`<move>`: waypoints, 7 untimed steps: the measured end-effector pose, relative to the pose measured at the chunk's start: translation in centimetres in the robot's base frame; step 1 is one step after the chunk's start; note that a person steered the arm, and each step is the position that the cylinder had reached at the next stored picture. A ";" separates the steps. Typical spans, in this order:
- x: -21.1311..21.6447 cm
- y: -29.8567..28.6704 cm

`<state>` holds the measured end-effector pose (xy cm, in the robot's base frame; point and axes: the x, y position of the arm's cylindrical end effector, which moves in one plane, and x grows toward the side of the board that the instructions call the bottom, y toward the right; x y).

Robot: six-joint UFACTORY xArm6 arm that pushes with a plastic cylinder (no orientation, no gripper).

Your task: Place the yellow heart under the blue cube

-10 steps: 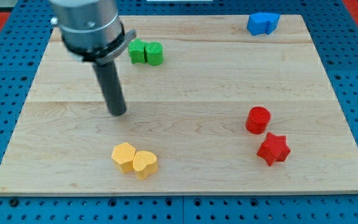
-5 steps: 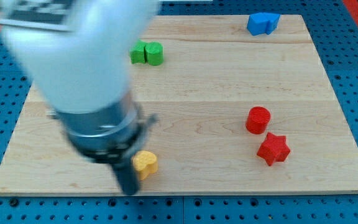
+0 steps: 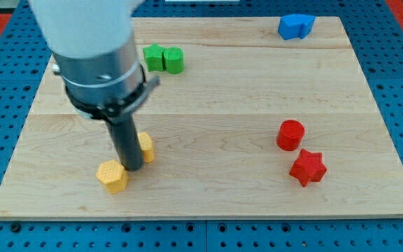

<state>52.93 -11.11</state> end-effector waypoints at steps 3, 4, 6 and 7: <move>-11.7 7.0; -16.0 7.4; -19.5 6.1; -19.7 11.8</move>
<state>33.26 0.65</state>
